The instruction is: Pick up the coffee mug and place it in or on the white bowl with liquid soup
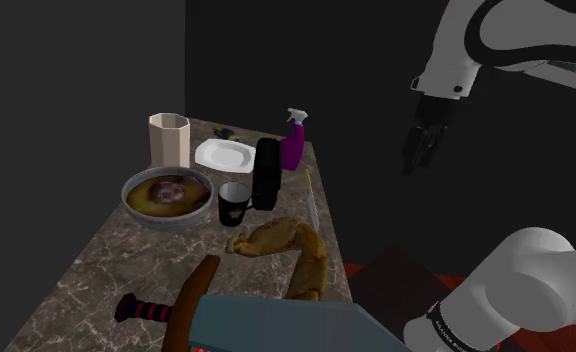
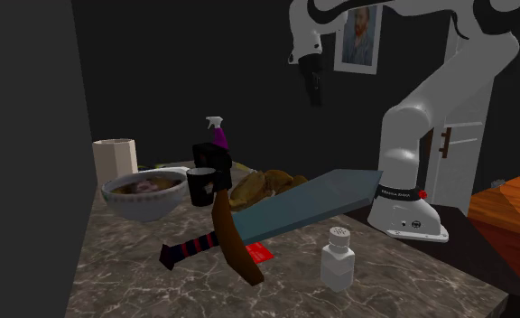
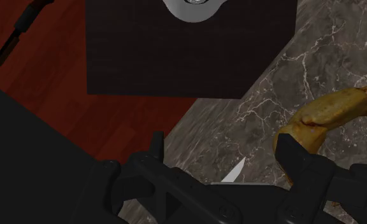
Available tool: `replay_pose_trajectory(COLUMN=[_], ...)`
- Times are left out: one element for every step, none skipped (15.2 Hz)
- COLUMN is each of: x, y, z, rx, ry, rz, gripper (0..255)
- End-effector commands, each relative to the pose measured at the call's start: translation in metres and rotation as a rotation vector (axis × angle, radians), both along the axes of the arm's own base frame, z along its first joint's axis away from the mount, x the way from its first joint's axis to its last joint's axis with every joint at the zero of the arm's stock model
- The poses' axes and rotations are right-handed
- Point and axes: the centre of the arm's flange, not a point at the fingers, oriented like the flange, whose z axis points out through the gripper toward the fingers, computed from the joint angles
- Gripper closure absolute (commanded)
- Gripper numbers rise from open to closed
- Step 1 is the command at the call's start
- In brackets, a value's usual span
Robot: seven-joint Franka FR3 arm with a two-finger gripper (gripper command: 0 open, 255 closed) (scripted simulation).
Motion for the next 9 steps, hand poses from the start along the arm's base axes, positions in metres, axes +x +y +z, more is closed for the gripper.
replay_pose_trajectory(x=[0.000,0.005,0.011,0.017,0.023,0.029,0.035,0.041,0.048], y=[0.000,0.009,0.019,0.028,0.037,0.046,0.055,0.063,0.072], z=[0.000,-0.006,-0.013,-0.019,-0.025,-0.031,-0.037,-0.043,-0.050], rx=[0.000,-0.003,-0.006,-0.009,-0.012,-0.015,-0.018,-0.021,-0.024], ry=[0.000,-0.009,-0.018,-0.028,-0.037,-0.046,-0.055,-0.065,-0.074], rz=[0.000,-0.010,-0.020,-0.029,-0.039,-0.049,-0.059,-0.069,-0.079], gripper=[0,0,0,0,0,0,0,0,0])
